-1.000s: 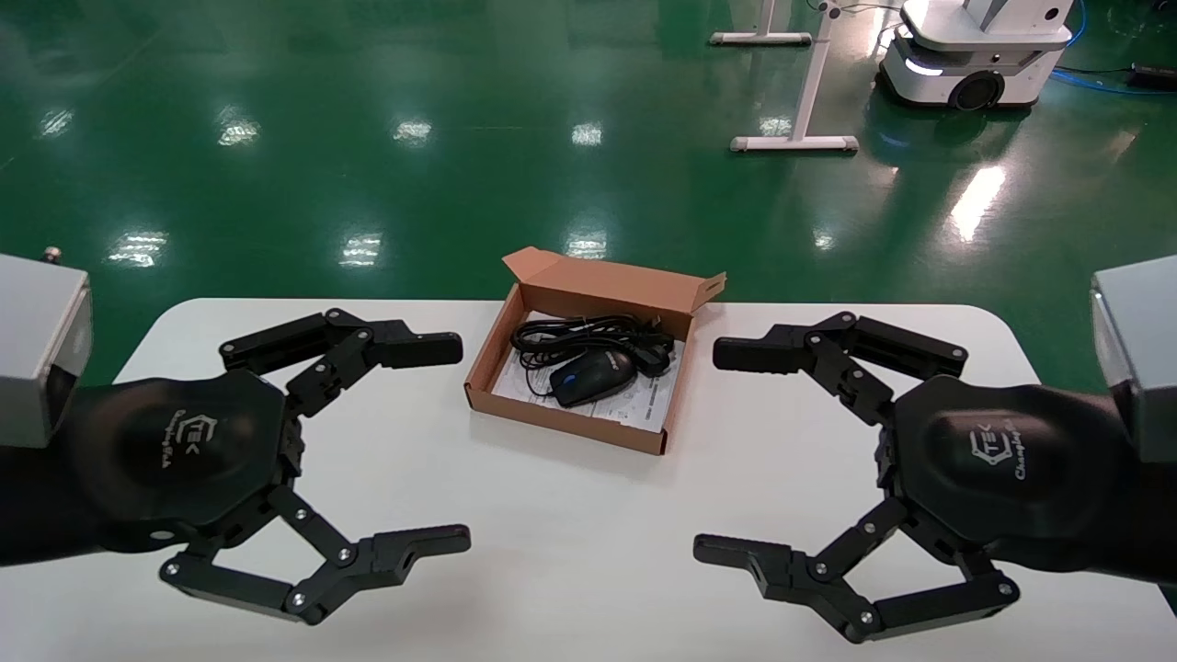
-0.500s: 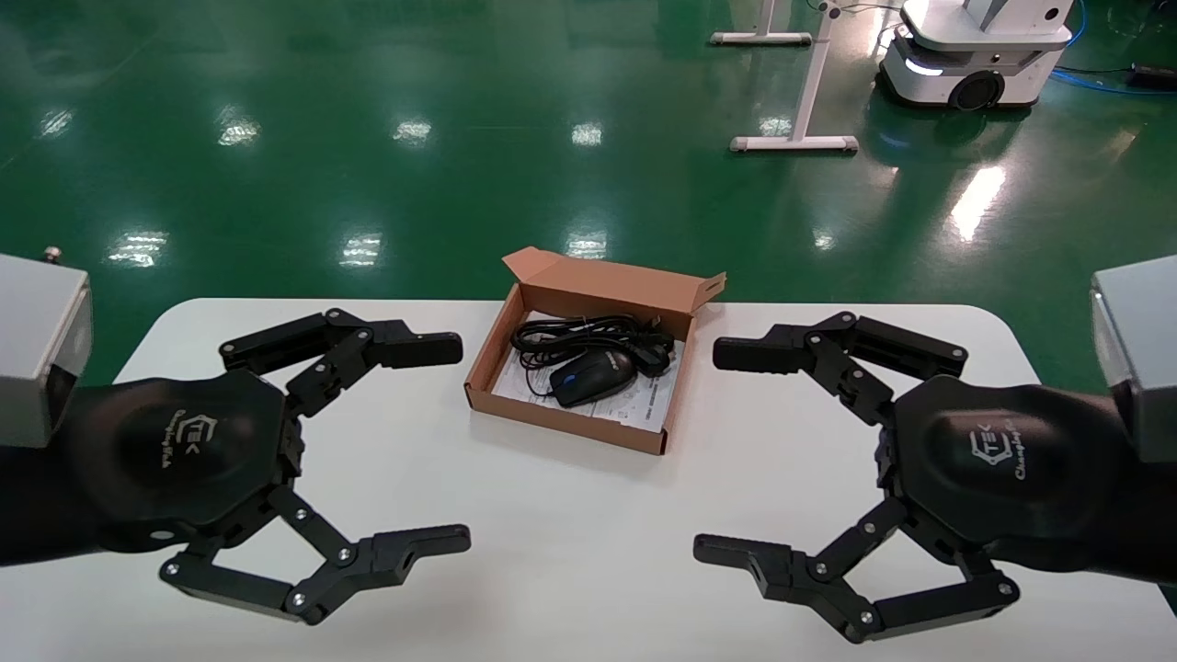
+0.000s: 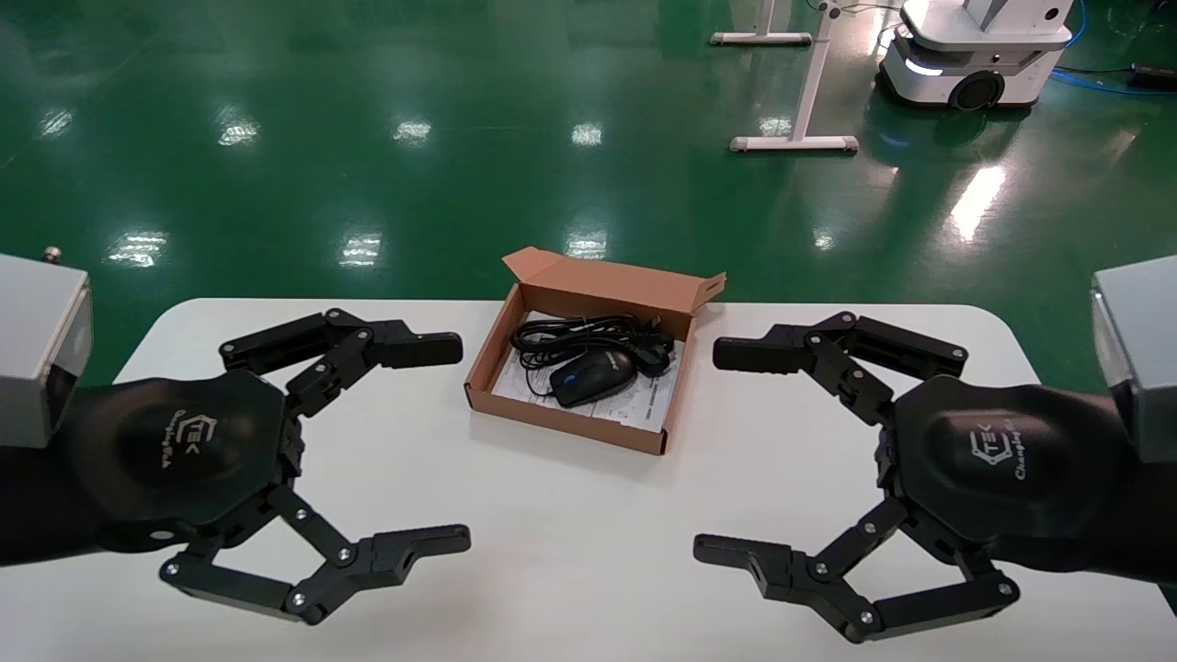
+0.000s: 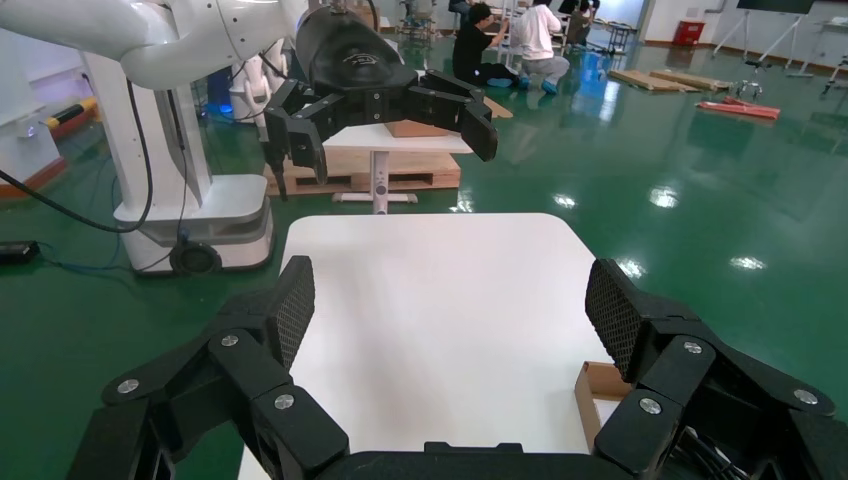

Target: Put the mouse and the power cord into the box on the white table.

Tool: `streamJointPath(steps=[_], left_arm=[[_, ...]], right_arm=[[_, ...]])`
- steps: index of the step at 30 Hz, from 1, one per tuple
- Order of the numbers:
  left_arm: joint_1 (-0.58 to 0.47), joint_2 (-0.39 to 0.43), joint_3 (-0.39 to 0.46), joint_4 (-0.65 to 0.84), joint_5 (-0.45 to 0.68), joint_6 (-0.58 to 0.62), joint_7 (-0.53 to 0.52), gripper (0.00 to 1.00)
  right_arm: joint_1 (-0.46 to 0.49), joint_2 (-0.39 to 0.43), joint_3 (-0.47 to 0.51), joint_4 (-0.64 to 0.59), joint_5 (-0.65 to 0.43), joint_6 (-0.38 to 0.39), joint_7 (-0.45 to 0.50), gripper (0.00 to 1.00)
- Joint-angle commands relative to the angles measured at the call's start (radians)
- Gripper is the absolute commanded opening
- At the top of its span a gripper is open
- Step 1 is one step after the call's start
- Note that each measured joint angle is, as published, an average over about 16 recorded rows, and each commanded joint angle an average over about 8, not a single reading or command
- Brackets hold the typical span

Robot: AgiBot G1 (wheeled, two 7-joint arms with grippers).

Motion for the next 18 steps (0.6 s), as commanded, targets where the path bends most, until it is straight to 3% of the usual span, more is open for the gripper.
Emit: streamJointPath(steps=[1, 18], left_arm=[[0.0, 0.0, 0.0, 0.0, 0.0, 0.0, 0.0, 1.0], [0.0, 0.0, 0.0, 0.0, 0.0, 0.0, 0.0, 1.0]], right_arm=[[0.0, 0.0, 0.0, 0.0, 0.0, 0.0, 0.0, 1.0], [0.0, 0.0, 0.0, 0.0, 0.0, 0.0, 0.0, 1.0]])
